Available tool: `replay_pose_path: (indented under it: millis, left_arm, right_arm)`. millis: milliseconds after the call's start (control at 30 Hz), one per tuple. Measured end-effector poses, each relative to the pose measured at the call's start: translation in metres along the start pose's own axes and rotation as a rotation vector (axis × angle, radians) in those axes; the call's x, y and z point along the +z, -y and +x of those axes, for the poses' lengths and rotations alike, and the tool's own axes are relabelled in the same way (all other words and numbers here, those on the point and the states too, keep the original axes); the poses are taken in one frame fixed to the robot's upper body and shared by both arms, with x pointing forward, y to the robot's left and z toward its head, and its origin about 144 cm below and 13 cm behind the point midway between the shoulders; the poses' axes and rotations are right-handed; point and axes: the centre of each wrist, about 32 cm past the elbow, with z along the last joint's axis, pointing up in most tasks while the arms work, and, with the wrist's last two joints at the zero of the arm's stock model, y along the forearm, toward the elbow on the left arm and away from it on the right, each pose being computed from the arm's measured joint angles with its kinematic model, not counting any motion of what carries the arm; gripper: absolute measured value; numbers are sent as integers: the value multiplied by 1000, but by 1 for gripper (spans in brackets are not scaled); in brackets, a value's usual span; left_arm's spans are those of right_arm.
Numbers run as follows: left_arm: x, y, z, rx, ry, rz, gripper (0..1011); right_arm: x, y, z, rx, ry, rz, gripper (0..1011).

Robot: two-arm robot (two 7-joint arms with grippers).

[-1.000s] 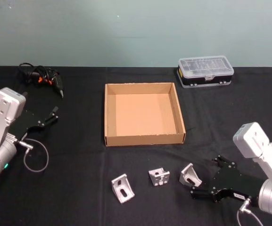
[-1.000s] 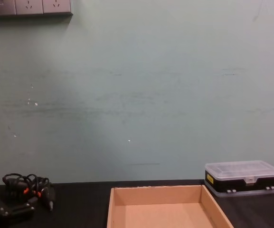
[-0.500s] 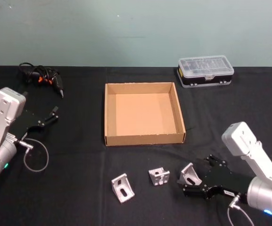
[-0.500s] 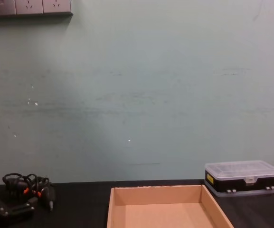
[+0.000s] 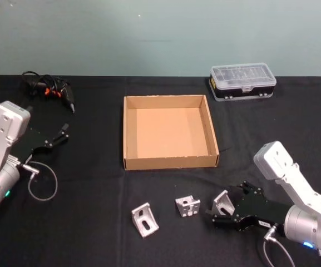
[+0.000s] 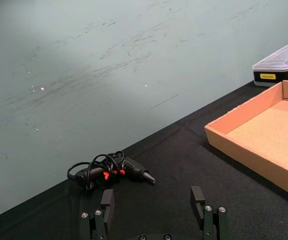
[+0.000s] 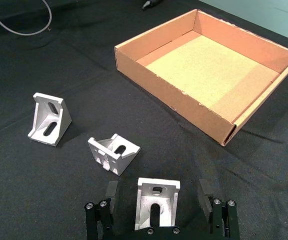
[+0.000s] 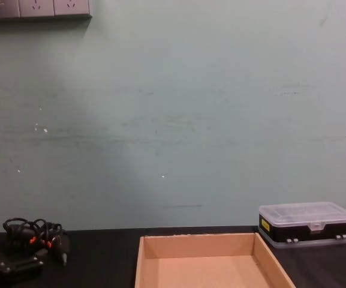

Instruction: Use one hand to pick up the angle iron from the table and place it into the box.

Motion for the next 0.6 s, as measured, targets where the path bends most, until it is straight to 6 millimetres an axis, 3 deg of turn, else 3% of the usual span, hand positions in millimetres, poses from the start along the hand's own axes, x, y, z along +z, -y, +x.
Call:
replay_pose_path:
  millis: [267,600]
  left_arm:
    - [0,0,0,0,0,0,1000]
    - [0,0,0,0,0,0,1000]
  right_arm:
    - [-1,-5,0,2,-8,0,995]
    - [-1,-6,-1,2,-6,-5,749]
